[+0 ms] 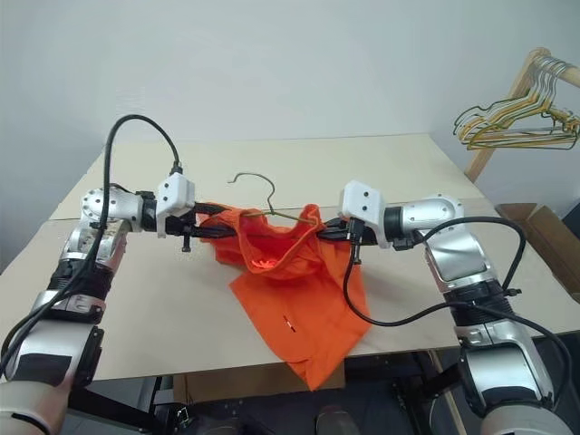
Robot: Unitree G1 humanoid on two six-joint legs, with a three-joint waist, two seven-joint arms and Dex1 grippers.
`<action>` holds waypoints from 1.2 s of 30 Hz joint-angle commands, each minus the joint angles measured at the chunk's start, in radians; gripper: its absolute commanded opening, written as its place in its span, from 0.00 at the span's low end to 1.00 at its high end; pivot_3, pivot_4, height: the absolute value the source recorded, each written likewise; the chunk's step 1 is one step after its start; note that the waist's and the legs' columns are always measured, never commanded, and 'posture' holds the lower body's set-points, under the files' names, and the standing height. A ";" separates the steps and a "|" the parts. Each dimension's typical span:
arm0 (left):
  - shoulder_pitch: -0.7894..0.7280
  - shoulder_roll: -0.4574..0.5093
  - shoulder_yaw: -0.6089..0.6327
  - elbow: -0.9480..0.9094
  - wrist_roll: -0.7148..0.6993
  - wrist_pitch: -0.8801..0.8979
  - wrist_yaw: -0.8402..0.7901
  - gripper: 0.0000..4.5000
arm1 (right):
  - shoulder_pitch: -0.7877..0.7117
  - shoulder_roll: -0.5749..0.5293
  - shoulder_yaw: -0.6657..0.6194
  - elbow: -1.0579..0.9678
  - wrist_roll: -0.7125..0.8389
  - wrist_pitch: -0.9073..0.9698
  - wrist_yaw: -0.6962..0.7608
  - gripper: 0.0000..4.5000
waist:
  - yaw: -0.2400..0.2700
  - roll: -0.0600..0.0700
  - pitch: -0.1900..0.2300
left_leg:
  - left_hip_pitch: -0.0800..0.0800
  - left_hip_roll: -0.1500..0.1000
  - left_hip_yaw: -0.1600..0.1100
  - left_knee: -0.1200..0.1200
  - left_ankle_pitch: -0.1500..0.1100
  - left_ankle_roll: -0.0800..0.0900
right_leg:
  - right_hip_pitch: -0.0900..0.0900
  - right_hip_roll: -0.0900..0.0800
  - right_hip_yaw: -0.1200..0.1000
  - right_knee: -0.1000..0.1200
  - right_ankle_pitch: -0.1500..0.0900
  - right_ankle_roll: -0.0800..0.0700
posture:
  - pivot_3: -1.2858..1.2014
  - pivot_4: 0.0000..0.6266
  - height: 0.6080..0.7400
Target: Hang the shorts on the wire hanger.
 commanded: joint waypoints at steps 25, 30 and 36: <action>0.142 -0.079 0.236 -0.516 -0.310 0.270 0.246 0.99 | -0.003 -0.190 -0.347 -0.144 0.149 0.776 -0.442 0.00 | 0.004 0.001 0.000 | -0.002 0.000 0.000 0.001 0.000 0.000 | -0.002 -0.001 0.001 0.002 0.000 0.000 | 0.45 0.00 1.00; 0.185 -0.093 0.228 -0.586 -0.341 0.305 0.272 0.99 | -0.003 -0.174 -0.411 -0.140 0.120 0.939 -0.616 0.00 | -0.001 0.003 -0.001 | 0.000 0.000 0.000 0.000 0.000 0.000 | 0.000 -0.001 0.001 0.000 0.000 0.000 | 0.44 0.00 1.00; 0.204 -0.120 0.243 -0.610 -0.369 0.325 0.313 0.99 | -0.041 -0.126 -0.517 -0.109 -0.002 1.055 -0.898 0.00 | -0.019 0.004 -0.001 | 0.000 0.000 0.000 -0.001 0.000 0.000 | 0.000 0.000 0.001 0.000 0.000 0.000 | 0.43 0.00 1.00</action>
